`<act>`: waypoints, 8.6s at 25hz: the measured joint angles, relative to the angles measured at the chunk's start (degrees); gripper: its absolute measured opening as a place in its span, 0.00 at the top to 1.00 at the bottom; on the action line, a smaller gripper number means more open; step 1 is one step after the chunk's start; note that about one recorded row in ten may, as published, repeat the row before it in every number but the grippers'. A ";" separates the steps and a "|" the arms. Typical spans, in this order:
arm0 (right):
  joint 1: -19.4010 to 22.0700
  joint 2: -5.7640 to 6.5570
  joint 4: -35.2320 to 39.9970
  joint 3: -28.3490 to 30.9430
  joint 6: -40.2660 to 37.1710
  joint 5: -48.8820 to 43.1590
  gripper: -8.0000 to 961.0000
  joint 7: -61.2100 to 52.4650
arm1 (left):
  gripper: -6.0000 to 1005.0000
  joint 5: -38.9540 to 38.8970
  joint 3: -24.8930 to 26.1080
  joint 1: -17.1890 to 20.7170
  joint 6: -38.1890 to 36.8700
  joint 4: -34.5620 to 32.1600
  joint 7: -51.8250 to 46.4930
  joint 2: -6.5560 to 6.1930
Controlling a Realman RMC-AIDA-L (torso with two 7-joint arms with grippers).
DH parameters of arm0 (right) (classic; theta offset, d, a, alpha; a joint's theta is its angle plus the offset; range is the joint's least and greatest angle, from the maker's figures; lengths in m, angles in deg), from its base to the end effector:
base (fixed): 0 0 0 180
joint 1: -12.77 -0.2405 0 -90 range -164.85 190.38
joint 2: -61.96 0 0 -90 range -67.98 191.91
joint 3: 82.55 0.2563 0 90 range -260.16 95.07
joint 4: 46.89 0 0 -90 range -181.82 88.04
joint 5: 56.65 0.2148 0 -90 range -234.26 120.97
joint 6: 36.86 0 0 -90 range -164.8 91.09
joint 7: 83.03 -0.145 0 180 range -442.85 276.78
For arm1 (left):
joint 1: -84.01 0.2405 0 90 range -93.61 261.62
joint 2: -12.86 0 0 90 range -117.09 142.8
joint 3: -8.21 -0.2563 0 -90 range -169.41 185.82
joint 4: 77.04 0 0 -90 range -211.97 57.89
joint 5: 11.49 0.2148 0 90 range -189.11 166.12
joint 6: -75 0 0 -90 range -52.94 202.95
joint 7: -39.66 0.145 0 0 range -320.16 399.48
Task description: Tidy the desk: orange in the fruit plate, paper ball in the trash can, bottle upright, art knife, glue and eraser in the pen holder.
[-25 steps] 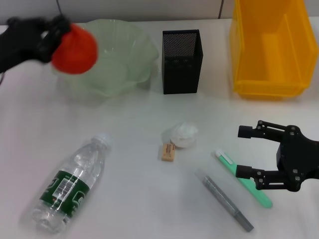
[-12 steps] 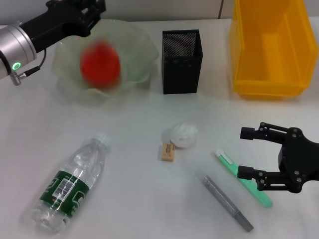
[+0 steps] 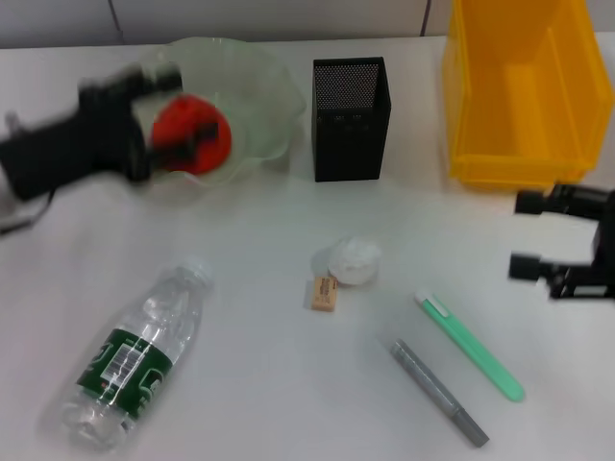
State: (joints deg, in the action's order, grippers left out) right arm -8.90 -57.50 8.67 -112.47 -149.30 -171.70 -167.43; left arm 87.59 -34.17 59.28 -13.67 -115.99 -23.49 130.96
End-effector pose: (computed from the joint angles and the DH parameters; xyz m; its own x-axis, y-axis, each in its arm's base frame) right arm 0.2728 0.2750 0.0694 0.7717 -0.2934 -0.5642 -0.4102 -0.9077 -0.0889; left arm -0.2714 0.3300 0.0258 0.8010 0.0509 0.5966 0.3301 -0.8688 -0.3691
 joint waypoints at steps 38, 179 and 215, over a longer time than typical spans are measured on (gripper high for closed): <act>-25.39 -0.16 -2.73 -51.97 34.63 -20.66 0.16 -53.75 | 0.19 -0.55 -5.52 8.72 -3.54 0.95 4.92 0.29; 6.13 0.20 -35.10 -15.95 23.29 19.07 0.17 33.35 | 0.55 19.37 -40.87 20.53 25.11 -50.92 -51.10 0.55; 4.51 0.20 -34.20 -16.23 21.55 19.08 0.17 29.39 | 0.55 -12.73 -23.29 20.51 13.64 -28.04 -13.34 0.58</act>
State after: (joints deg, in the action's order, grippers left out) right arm -4.40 -57.30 -25.53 -128.70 -127.75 -152.62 -138.04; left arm 74.86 -57.46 79.79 -0.03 -144.03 -36.82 131.53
